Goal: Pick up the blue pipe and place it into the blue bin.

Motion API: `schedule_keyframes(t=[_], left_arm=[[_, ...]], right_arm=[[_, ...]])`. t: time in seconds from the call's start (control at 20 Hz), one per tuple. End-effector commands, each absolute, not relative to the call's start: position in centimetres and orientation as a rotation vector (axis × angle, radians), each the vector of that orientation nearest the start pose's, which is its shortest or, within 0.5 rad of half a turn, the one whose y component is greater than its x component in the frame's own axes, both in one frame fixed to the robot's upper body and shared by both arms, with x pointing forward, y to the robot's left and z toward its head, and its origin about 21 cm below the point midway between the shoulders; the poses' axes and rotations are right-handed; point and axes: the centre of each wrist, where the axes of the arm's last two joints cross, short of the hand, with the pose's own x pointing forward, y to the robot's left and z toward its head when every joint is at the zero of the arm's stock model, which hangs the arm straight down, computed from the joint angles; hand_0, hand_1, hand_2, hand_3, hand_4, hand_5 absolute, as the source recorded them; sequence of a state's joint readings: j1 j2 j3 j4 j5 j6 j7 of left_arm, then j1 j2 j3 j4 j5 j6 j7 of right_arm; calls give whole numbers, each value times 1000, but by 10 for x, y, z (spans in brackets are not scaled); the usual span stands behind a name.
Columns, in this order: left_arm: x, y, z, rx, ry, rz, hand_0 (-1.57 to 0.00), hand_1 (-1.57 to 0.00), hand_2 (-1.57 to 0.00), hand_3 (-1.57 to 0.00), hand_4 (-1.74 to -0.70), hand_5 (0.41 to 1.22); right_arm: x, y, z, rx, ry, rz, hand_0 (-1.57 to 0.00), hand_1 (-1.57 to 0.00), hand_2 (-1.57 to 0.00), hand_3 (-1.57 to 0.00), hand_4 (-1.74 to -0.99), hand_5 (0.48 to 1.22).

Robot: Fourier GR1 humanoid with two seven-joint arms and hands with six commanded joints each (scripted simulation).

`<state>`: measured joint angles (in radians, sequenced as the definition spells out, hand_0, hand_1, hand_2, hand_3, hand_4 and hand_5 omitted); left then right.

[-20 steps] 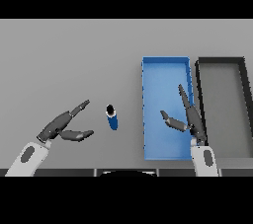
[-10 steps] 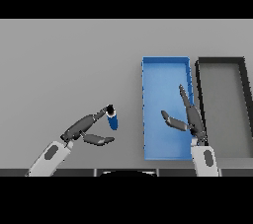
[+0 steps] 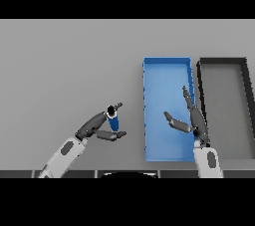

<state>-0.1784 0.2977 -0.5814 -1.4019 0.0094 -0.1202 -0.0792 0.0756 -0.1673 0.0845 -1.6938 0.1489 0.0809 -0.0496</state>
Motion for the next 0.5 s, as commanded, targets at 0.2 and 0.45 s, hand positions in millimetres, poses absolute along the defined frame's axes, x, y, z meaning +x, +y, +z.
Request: schedule_keyframes(t=[0.2, 0.45], left_arm=[[257, 149, -25, -423, -1452, -735, 1, -118, -269, -202, -1217, 635], [253, 139, -28, -471, -1477, -671, -833, -976, -1063, -1015, -1505, 997]], right_arm=[[229, -253, 17, -126, -1645, 381, 1, 1, 1, 1, -1188, 556], [228, -250, 14, -130, -1637, 381, 1, 1, 1, 1, -1184, 562]])
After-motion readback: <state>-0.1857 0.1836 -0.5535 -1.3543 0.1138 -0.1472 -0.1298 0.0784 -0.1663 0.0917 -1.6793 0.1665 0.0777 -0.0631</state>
